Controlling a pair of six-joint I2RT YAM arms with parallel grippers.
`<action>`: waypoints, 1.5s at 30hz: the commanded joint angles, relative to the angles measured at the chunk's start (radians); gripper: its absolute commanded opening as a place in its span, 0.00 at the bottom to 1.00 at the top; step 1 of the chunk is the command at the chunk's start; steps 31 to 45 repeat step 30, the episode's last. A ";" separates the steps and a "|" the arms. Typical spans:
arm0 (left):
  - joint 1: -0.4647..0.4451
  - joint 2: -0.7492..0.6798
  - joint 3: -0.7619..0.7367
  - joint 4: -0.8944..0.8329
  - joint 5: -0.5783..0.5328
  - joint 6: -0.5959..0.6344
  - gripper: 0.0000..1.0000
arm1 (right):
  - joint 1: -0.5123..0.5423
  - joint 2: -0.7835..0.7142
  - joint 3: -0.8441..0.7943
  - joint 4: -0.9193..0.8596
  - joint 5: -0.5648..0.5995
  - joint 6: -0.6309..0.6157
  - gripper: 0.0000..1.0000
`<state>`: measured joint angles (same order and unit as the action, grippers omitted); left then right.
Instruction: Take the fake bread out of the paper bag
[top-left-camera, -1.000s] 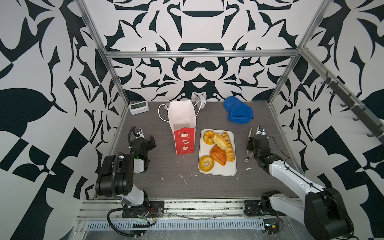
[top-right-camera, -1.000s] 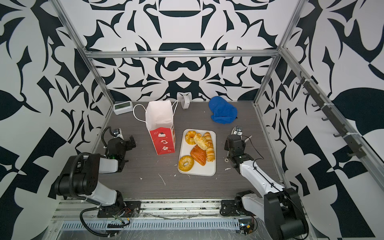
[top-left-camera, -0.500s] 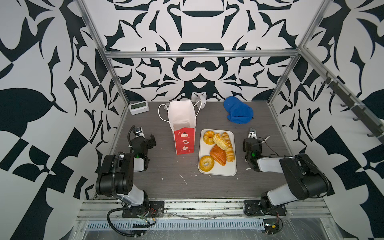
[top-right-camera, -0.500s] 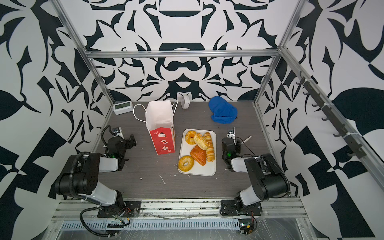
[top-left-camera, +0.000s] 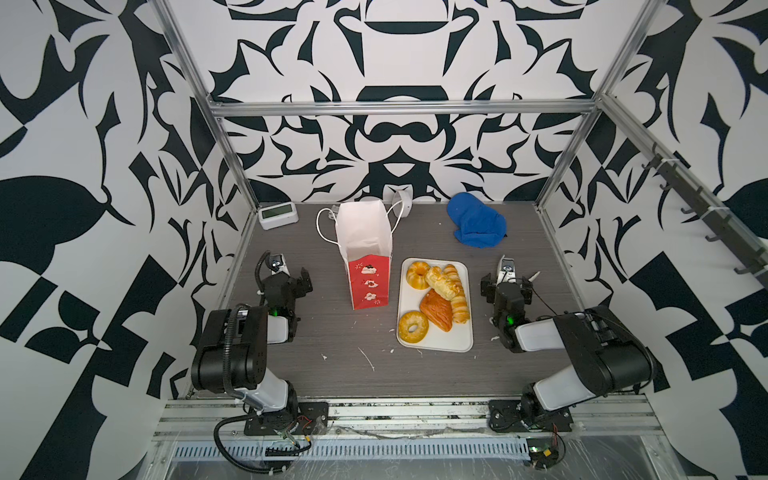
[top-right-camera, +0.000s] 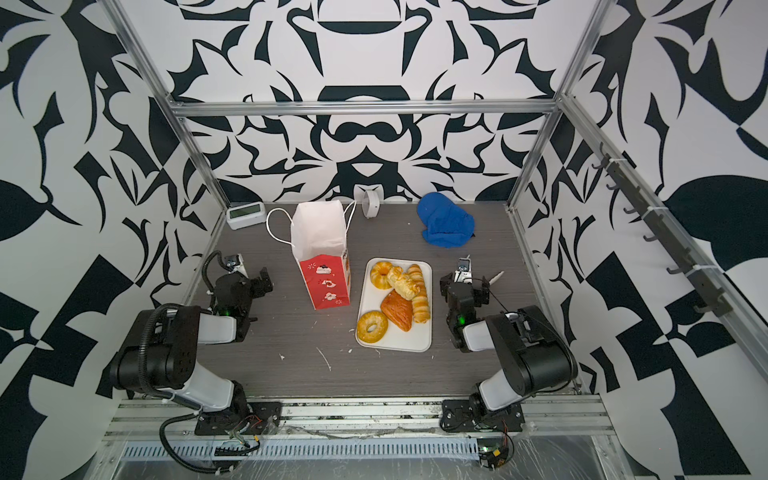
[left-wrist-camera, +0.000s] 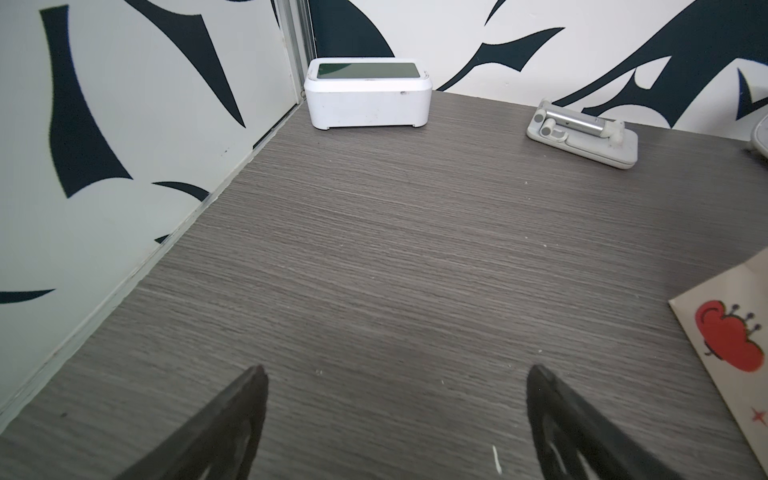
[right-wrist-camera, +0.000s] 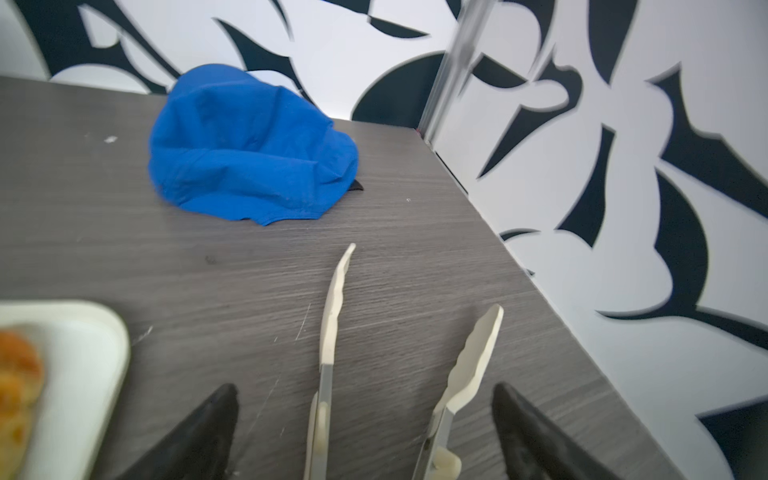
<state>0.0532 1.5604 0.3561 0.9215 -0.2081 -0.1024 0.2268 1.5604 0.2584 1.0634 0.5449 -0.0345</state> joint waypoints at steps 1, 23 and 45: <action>0.003 0.001 0.008 0.030 0.005 -0.011 0.99 | 0.014 0.055 0.001 0.151 -0.016 -0.055 1.00; 0.003 0.006 0.014 0.019 0.008 -0.012 0.99 | 0.003 0.038 0.015 0.089 -0.022 -0.021 1.00; 0.002 0.003 0.012 0.023 0.008 -0.012 0.99 | 0.004 0.037 0.015 0.088 -0.022 -0.020 1.00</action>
